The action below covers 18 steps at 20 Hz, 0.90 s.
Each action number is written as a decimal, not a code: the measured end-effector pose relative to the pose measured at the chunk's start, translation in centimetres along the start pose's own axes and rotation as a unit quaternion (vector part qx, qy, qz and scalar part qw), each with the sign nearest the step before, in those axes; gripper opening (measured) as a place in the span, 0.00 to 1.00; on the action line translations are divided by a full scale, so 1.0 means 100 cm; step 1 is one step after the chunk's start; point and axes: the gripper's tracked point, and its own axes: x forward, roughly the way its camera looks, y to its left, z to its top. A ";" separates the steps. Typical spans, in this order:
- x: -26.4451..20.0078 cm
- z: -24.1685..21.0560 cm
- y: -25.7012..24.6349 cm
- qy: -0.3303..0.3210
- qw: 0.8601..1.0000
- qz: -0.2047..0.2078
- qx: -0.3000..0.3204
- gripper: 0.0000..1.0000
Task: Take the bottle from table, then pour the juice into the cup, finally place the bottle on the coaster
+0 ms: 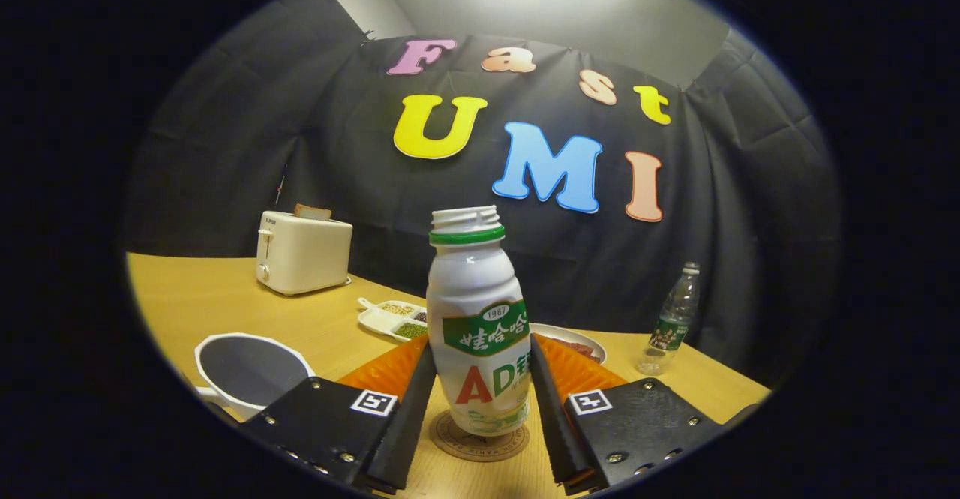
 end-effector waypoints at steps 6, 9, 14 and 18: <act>0.001 -0.011 -0.008 0.020 0.999 0.005 0.033 0.68; -0.001 -0.010 -0.012 0.018 0.999 0.004 0.047 0.69; -0.002 -0.012 -0.021 0.011 0.995 -0.004 0.097 0.68; -0.004 -0.012 -0.021 0.011 0.995 -0.004 0.101 0.70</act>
